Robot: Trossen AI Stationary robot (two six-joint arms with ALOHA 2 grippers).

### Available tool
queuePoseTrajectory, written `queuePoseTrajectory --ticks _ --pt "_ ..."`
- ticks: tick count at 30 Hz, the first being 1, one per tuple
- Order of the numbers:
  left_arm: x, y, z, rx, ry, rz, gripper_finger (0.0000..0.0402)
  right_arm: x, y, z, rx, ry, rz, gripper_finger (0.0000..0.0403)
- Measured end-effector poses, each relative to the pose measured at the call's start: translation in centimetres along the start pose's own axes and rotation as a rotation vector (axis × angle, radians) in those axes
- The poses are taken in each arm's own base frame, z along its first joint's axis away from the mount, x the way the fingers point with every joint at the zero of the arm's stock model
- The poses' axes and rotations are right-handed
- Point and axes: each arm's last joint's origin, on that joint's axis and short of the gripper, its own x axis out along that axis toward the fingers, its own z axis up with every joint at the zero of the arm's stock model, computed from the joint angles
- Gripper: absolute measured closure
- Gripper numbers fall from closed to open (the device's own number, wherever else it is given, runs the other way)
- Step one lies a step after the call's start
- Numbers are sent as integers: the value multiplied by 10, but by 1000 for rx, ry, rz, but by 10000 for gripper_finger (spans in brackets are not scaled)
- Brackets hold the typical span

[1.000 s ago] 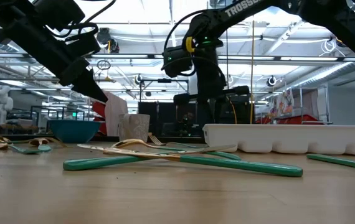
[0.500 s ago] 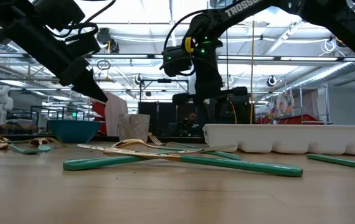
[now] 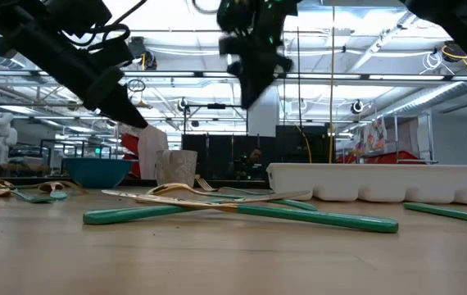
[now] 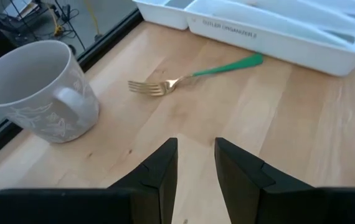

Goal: Sort silverware
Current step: Put the green fork into the white silverware organizer

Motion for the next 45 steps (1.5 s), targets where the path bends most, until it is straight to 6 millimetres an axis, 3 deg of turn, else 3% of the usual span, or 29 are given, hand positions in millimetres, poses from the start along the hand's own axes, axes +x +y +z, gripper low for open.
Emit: queuePoseTrajectory --ticks 4,8,16,20,24,29,39,45 --pt "0 -1 3 -42 -30 -18 287 -9 -22 -9 321 -111 -11 327" --pt "0 -2 4 -69 -32 -29 287 4 -39 -20 497 -119 20 299" --pt "0 -2 4 -104 -32 -54 287 50 -47 -29 617 -39 71 182" --pt "0 -2 4 -121 -32 -54 287 79 -43 -26 605 5 99 149" --pt "0 -2 4 -122 -31 -54 287 104 -40 -24 601 30 114 144" --pt "0 -2 4 -120 -30 -53 287 119 -39 -25 639 40 145 148" --pt "0 -2 3 -110 -21 -51 287 123 -41 -19 759 -7 115 148" --pt "0 -2 2 -105 -11 -52 287 123 -38 -24 790 105 5 148"
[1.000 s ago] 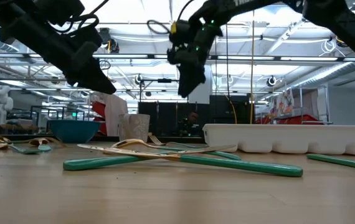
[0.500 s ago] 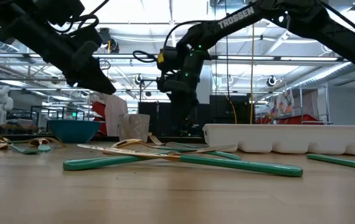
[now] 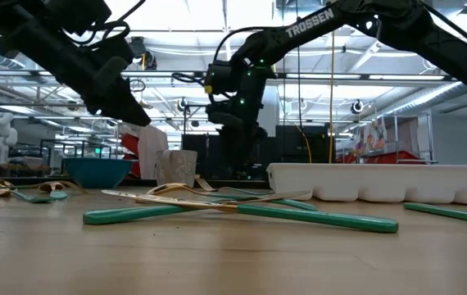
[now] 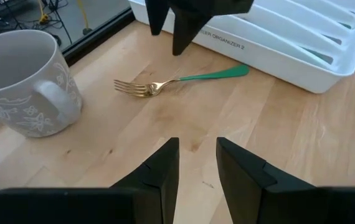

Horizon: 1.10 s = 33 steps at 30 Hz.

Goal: Sort silverware
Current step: Put the green fork into the white silverware organizer

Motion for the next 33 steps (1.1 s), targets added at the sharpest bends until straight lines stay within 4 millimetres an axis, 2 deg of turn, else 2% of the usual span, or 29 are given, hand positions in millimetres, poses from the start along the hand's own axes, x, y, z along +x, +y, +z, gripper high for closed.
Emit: queuePoseTrajectory --ticks 5,11,17,23,33 --pt "0 1 -2 7 16 4 287 9 5 -6 -54 66 -98 149" --pt "0 1 -2 12 22 5 287 25 11 -11 -70 131 -59 149" --pt "0 1 -3 39 29 7 287 32 13 -11 -92 137 -56 149" --pt "0 1 -3 42 31 7 287 32 15 -9 -84 112 24 149" --pt "0 1 -4 62 36 8 287 32 15 -7 -80 93 21 149"
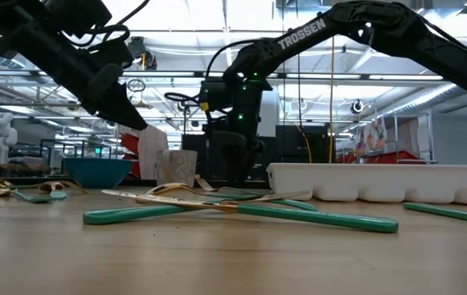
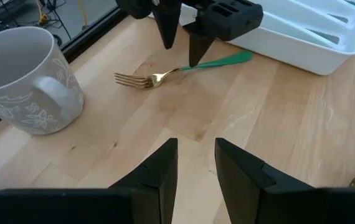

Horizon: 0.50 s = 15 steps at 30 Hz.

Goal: Sort silverware
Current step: Put the green fork into the white silverware organizer

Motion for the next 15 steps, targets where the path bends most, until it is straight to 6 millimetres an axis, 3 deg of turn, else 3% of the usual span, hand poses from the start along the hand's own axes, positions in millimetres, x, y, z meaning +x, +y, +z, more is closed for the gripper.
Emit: queuePoseTrajectory --ticks 8,15 --pt "0 0 0 3 1 -2 287 0 3 4 -34 -38 -3 149" --pt "0 -1 -1 5 21 -46 287 -17 -1 10 -81 -66 -28 149"
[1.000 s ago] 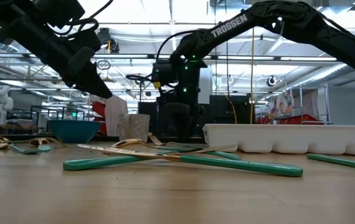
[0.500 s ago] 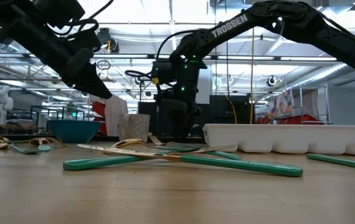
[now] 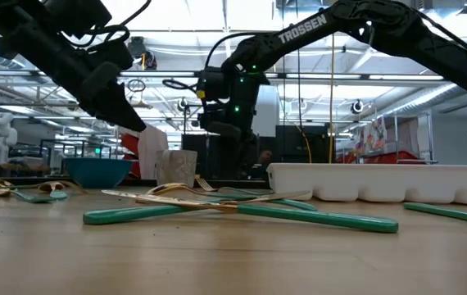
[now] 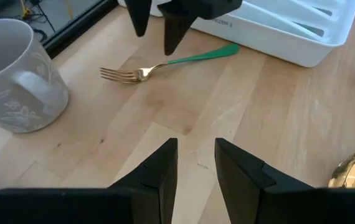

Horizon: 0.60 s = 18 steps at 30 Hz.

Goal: Sort silverware
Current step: Put the green fork into the white silverware organizer

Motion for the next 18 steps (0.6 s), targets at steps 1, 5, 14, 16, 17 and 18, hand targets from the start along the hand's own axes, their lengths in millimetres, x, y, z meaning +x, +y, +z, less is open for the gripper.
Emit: queuePoseTrajectory --ticks 1,5,14,16,17,18 --pt "0 0 0 0 0 0 287 -2 -1 0 -22 10 -18 149" --pt "0 0 0 0 0 0 287 -15 -9 6 -46 -23 -65 149" --pt "0 0 -2 4 18 1 287 -5 -5 8 -48 -15 -33 149" --pt "0 0 -2 6 24 2 287 9 -1 6 -54 23 -25 149" --pt "0 1 -3 8 28 3 287 15 2 5 -58 37 -22 149" --pt "0 1 -3 10 32 4 287 19 4 4 -62 53 -20 149"
